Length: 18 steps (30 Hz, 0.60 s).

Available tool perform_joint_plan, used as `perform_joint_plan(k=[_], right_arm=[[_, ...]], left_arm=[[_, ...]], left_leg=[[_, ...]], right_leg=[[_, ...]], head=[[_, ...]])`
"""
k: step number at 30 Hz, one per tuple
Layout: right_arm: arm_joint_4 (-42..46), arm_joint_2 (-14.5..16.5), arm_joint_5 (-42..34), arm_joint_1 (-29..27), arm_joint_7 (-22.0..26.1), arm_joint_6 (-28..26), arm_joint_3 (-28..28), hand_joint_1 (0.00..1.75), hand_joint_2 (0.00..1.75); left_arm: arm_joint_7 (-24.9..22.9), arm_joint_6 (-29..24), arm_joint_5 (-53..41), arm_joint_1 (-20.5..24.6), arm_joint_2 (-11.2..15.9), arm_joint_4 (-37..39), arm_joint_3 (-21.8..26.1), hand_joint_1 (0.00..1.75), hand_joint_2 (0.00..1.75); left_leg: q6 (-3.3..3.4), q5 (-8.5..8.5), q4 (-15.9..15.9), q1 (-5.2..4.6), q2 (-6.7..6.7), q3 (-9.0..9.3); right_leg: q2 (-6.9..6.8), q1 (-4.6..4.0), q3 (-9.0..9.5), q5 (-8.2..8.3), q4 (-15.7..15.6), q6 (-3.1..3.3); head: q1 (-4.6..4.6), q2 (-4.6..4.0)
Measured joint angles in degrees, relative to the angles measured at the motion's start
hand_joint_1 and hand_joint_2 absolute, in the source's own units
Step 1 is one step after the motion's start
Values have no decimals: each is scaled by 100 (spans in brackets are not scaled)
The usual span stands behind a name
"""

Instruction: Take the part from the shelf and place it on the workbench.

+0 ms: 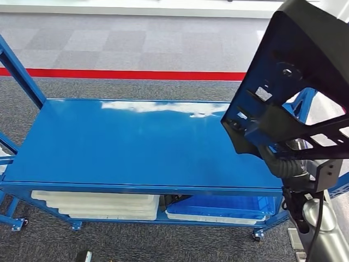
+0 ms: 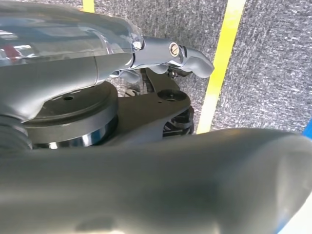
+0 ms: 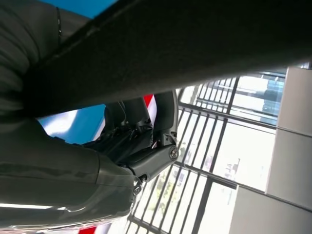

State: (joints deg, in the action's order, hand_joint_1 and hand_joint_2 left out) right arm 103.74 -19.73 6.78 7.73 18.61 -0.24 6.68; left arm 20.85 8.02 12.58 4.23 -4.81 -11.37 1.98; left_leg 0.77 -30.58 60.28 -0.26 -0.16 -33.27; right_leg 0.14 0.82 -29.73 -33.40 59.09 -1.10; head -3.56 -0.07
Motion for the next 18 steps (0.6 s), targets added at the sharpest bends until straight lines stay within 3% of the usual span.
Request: perform_joint_plan(k=[18], right_arm=[[-902, 652, -1149, 63, 204, 950, 5, 175, 175]], left_arm=[[-139, 25, -174, 38, 0, 0, -45, 0, 175]], left_leg=[[0, 0, 0, 0, -1, -1]], right_leg=[[0, 0, 0, 0, 0, 0]], head=[[0, 0]])
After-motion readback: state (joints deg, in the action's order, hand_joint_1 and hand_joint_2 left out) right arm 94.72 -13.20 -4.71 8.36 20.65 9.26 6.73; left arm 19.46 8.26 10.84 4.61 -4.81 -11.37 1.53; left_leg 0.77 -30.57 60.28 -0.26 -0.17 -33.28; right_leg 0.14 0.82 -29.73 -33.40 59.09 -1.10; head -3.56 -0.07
